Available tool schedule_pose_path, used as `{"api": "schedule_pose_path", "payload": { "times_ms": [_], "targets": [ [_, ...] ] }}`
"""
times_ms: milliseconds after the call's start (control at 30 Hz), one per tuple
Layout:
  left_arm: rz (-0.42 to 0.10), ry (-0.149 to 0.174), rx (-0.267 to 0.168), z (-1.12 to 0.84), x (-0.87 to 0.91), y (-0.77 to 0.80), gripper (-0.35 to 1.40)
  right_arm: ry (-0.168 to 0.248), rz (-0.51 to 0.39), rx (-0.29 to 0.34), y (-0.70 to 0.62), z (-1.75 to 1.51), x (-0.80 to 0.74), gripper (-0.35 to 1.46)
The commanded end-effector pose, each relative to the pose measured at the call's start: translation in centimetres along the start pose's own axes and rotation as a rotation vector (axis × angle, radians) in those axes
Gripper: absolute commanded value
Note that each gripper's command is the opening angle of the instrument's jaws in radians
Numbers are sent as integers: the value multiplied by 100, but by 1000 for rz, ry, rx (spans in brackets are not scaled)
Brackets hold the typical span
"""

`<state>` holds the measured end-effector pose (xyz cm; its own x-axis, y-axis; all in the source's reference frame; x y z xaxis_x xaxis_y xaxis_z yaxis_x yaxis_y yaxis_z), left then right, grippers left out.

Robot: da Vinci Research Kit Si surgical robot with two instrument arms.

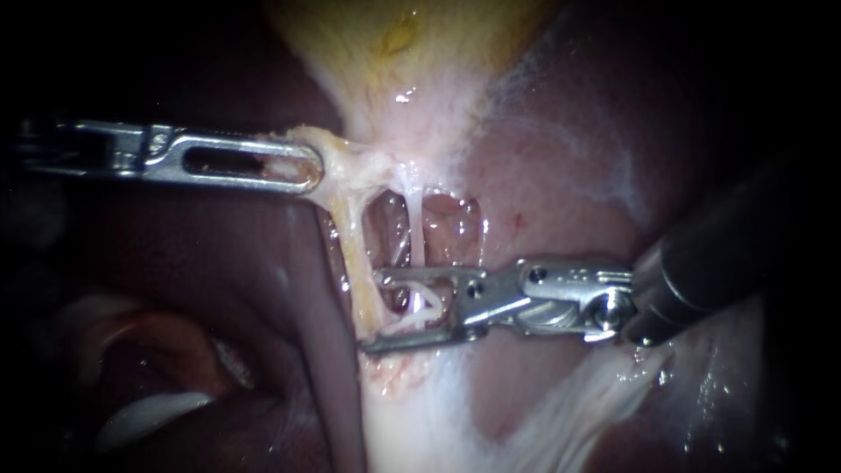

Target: Clipping first clip left tube

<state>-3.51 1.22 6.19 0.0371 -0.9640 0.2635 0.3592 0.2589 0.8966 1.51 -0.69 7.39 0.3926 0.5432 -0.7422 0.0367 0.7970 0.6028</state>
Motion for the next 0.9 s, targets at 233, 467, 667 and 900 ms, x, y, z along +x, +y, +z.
{"api": "schedule_pose_path", "payload": {
  "times_ms": [233,467,667,900],
  "targets": [
    [0,0,-1,0,0,0,-35,-3,-2,42,-1,15,2,46],
    [0,-1,-1,1,0,0,-35,20,-8,95,-6,24,8,45],
    [0,-1,-2,3,0,-1,-35,54,-9,148,-5,29,11,45],
    [-1,-2,-2,4,-1,-1,-35,77,-21,221,-5,34,15,44]
  ]
}}
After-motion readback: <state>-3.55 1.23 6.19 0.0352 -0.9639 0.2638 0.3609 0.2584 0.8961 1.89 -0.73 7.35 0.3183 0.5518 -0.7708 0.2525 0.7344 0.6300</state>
